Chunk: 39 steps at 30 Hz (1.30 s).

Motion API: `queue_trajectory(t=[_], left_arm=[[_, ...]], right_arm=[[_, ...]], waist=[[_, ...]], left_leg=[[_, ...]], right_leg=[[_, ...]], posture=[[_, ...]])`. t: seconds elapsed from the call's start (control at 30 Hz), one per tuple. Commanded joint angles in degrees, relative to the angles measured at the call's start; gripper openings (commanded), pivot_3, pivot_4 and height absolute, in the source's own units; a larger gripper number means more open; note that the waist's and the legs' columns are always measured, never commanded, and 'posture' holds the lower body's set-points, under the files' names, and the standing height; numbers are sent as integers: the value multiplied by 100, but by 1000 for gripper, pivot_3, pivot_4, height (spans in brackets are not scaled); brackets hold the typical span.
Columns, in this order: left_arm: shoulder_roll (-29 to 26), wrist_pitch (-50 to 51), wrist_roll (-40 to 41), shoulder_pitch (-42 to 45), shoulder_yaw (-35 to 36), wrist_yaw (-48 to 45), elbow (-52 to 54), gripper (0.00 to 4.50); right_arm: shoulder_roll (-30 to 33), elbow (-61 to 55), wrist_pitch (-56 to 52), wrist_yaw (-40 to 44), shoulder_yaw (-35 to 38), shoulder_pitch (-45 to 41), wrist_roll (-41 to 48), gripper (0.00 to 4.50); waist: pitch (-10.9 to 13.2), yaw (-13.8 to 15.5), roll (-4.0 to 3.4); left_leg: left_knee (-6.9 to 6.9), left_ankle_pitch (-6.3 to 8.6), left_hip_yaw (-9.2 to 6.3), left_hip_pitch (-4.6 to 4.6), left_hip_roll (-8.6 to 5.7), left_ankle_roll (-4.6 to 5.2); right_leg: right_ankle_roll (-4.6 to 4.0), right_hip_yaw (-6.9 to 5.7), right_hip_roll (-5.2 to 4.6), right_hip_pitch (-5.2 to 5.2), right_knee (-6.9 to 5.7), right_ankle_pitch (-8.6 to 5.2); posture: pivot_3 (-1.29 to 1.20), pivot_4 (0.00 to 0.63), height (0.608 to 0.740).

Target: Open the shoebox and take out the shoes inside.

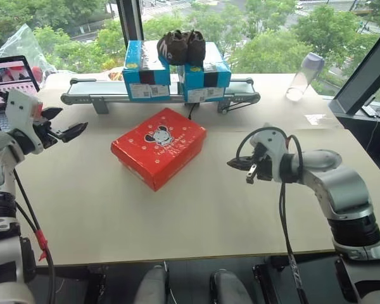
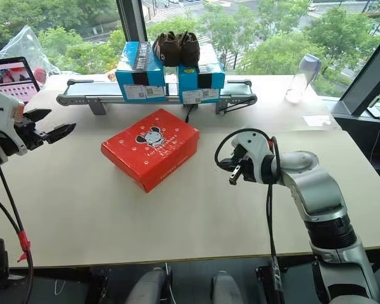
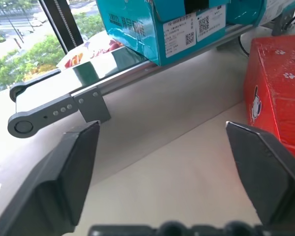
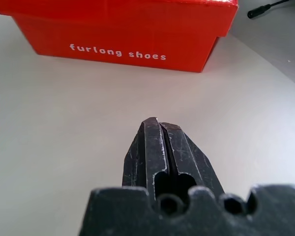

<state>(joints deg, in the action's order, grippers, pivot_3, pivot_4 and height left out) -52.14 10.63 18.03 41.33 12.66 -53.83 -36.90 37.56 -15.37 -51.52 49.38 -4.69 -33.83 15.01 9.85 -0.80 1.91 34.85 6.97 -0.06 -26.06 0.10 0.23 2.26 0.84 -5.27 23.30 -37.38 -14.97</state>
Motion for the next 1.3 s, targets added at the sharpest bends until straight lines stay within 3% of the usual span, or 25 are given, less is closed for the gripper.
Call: queue_trajectory(t=[0.03, 0.3, 0.37, 0.5, 0.63, 0.87, 1.03, 1.3], left_arm=[[-15, -115, -12, 83, -57, -474, -95, 2672], [97, -1262, -833, 722, -597, -783, -1843, 91], [287, -1785, -1434, 1002, -1002, -279, -2442, 91], [699, -2229, -1875, 1431, -1232, 270, -3173, 91], [1271, -2489, -2210, 1718, -1383, 857, -3573, 91], [1709, -2843, -2691, 1865, -1577, 1444, -3826, 91], [1991, -2940, -2740, 1784, -1555, 1238, -3821, 91], [2246, -2995, -2181, 1488, -1246, -12, -3298, 91]], right_arm=[[7, -326, -103, -139, 220, 40, 220, 0], [-20, -260, 133, -317, 312, 273, 343, 0], [-132, -168, 285, -489, 221, 322, 237, 0], [-377, -36, 397, -764, 154, 301, 160, 0], [-813, 184, 474, -1144, -152, 196, -26, 0], [-1329, 695, 744, -1504, -520, 26, -329, 0], [-1721, 1212, 1178, -1718, -612, -187, -524, 0], [-2050, 1849, 1731, -1752, -618, -442, -678, 0]], waist=[[0, 3, 0], [0, 17, 2], [0, 35, 2], [-1, 60, 4], [-1, 52, 8], [-1, -17, 8], [-1, 25, 8], [-2, 76, 8]], left_leg=[[-1, 0, -1, -2, 0, 0], [10, 0, -3, -2, -1, 1], [12, 0, -4, -2, -4, 1], [21, -1, -4, -2, -7, 1], [24, -1, -7, -12, -8, 1], [27, -1, -8, -12, -13, 2], [31, -1, -11, -10, -14, 2], [38, -1, -14, -12, -17, 2]], right_leg=[[0, 0, 0, 0, 0, 0], [1, -3, 1, -1, -10, 0], [2, -5, 1, -3, -11, 0], [8, -4, 0, -8, -13, 2], [10, -6, 1, -1, -14, 4], [12, -4, 0, 0, -22, 5], [12, -6, 1, 1, -28, 5], [15, -8, 0, -4, -26, 7]], posture=[[0, 150, 740], [0, 150, 740], [0, 150, 740], [0, 150, 740], [0, 150, 740], [0, 150, 740], [0, 150, 740], [0, 150, 740]])
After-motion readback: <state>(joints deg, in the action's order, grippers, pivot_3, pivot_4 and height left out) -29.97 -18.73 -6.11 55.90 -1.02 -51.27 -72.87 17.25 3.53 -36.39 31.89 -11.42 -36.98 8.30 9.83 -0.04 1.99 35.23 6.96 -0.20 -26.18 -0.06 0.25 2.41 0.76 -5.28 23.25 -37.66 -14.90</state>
